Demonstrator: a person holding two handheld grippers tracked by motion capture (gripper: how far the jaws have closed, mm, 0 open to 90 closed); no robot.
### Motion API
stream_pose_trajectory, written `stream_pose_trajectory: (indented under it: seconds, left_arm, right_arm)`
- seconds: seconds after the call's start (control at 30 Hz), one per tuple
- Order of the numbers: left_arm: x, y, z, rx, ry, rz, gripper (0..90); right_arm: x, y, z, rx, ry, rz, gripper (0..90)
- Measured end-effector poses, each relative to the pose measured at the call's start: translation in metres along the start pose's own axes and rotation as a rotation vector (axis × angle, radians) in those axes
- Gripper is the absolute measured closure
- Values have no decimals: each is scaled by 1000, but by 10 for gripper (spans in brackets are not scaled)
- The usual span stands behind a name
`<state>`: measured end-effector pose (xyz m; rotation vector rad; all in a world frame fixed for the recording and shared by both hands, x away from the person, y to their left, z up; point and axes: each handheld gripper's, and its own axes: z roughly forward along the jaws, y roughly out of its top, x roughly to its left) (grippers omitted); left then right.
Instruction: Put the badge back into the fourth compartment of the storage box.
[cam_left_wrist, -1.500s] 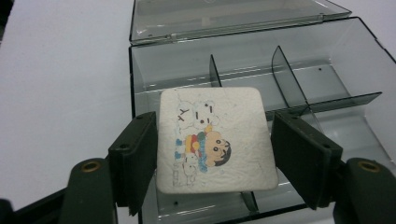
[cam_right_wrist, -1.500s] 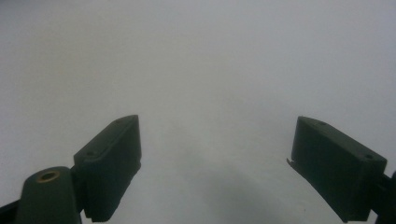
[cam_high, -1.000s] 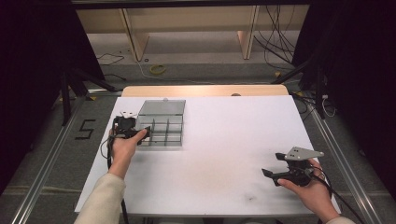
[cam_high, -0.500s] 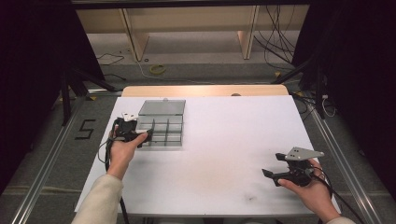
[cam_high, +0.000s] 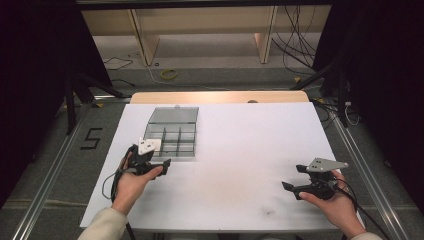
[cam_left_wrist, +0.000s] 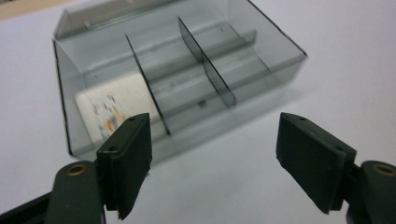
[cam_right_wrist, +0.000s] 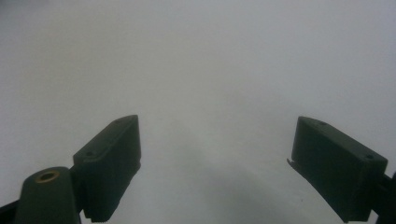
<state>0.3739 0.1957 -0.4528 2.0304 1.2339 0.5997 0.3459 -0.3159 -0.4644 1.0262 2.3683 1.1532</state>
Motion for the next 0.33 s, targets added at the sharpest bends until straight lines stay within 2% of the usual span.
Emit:
stream_pose_trajectory:
  seconds: [0.17,0.33]
  left_arm:
    - [-11,-24,-8,32,-45,37,263]
    - [-13,-29,-12,39,-51,51,263]
  right_arm:
    - [1,0,1,11,10,-11,165]
    - [1,-3,6,29,16,0,163]
